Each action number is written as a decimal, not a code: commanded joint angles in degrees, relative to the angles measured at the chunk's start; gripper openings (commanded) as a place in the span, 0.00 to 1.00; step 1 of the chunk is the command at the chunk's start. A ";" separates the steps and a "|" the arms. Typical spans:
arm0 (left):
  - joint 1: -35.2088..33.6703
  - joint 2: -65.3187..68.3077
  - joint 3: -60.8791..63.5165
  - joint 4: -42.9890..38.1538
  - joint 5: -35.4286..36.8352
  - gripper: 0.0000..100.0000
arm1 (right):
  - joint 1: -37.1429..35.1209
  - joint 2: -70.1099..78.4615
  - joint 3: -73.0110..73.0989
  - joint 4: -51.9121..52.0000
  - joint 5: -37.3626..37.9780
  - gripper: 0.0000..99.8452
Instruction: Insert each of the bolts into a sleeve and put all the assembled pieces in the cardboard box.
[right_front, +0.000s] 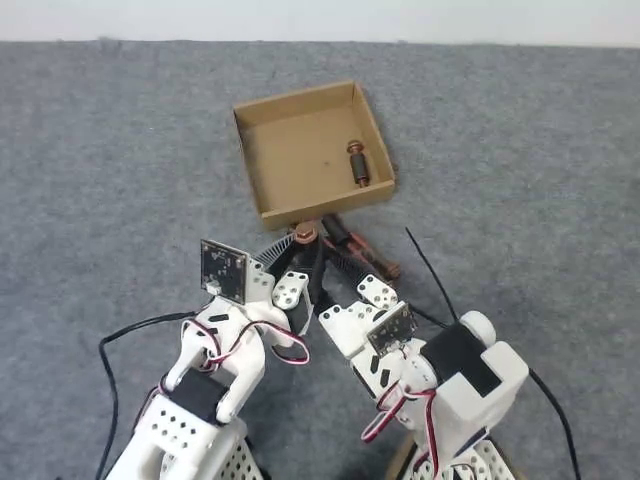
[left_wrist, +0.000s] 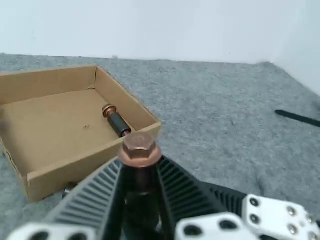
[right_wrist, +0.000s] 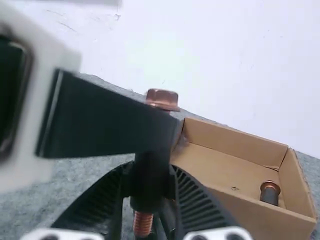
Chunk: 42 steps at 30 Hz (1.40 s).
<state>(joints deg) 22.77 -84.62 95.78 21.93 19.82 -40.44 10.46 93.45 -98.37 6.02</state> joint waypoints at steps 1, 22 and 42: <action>0.26 1.67 1.10 3.08 -0.18 0.05 | 1.19 -1.27 1.41 -0.31 -0.26 0.01; 0.18 1.58 -0.84 6.51 -0.09 0.19 | 1.19 -0.75 1.23 -0.31 -0.26 0.01; -0.18 1.58 -23.16 18.81 -0.44 0.00 | 1.19 -0.75 1.23 -0.22 -0.26 0.01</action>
<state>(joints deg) 22.51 -83.47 80.92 34.86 19.56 -40.18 10.37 93.54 -98.46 6.02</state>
